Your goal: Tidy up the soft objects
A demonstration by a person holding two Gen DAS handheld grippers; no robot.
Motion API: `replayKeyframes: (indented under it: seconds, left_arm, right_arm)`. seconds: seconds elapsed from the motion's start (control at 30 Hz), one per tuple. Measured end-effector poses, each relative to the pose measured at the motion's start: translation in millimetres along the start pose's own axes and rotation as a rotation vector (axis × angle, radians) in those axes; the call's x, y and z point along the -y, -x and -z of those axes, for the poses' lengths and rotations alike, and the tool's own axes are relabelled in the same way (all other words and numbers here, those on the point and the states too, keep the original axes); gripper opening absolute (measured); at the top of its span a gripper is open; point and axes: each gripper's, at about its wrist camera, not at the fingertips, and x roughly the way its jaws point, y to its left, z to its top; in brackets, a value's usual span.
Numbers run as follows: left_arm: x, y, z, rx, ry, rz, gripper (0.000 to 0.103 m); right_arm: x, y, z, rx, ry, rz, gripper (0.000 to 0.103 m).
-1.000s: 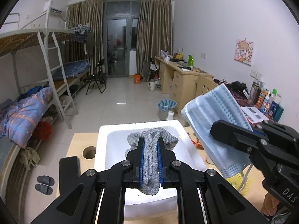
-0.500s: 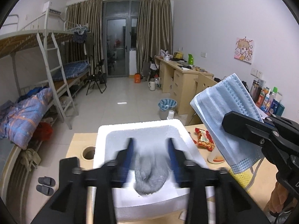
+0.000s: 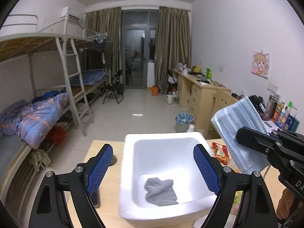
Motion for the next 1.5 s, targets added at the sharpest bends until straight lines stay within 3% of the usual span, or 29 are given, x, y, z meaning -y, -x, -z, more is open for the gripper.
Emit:
replayKeyframes:
  seconds: [0.23,0.63,1.23,1.27,1.33,1.37,1.4,1.5]
  left_arm:
    - [-30,17,-3,0.057,0.061,-0.101,0.1]
    - [-48,32,6,0.097,0.047,-0.149,0.101]
    - [-59,37,8,0.1,0.079,-0.139,0.102]
    - [-59,36,8,0.1,0.079,-0.14,0.102]
    - [-59,36,8,0.098,0.076,-0.139,0.102]
    - [-60,37,8,0.097,0.077,-0.136,0.102]
    - [-60,37,8,0.096,0.077,-0.136,0.102]
    - [-61,39,8,0.099,0.076,-0.137,0.102]
  right_arm:
    - [-4,-8,-4,-0.008,-0.001,-0.025,0.004]
    - [-11,-36,-4,-0.058,-0.004,-0.066,0.004]
    - [-14,-65,4,-0.178,0.001,-0.049,0.005]
    - [-14,-66,5,-0.188,0.001,-0.048,0.011]
    - [-17,-67,6,-0.203,0.014,-0.044,0.039]
    - [-18,-67,7,-0.205,0.017,-0.042,0.06]
    - [-18,-65,7,-0.2,0.014,-0.042,0.069]
    - [-17,-59,6,-0.191,0.006,-0.04,0.069]
